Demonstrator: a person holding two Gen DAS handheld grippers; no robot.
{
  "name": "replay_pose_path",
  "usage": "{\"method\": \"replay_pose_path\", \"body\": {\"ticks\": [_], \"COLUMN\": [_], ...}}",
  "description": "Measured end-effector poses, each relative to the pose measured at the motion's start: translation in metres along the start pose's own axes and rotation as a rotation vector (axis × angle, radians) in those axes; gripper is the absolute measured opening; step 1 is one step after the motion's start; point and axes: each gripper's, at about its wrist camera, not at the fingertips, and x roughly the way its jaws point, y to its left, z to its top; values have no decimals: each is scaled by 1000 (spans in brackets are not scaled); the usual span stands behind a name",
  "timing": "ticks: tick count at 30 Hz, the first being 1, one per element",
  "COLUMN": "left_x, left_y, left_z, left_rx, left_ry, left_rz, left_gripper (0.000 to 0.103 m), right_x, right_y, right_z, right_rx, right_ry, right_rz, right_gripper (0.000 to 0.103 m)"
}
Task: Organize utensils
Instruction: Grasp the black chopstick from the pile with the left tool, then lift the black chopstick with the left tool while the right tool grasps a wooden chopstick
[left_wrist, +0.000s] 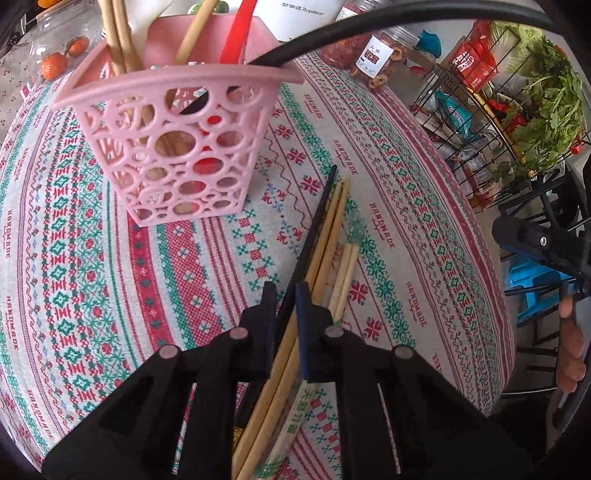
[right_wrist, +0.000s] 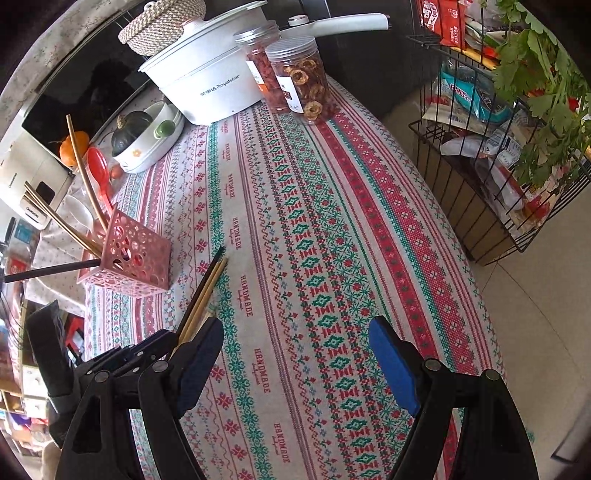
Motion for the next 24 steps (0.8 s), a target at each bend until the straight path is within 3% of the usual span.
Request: {"method": "replay_pose_path", "body": {"ticks": [10,19,24], "left_x": [0,-22,-35], "left_y": [7,33,43], "left_z": [-4,-33,-51], "left_rx": [16,-67,-97], "left_ry": [28,120,180], "left_rz": [55,75,122], "left_gripper": [10,7,7], "right_x": [3,5,11], "right_y": [1,12,24], "right_z": [-3,-2,-3], "right_rx": [4,-2,-23], "right_ry": [8,11,27], "right_rz": [-11,-6,2], "right_gripper": [82,82,82]}}
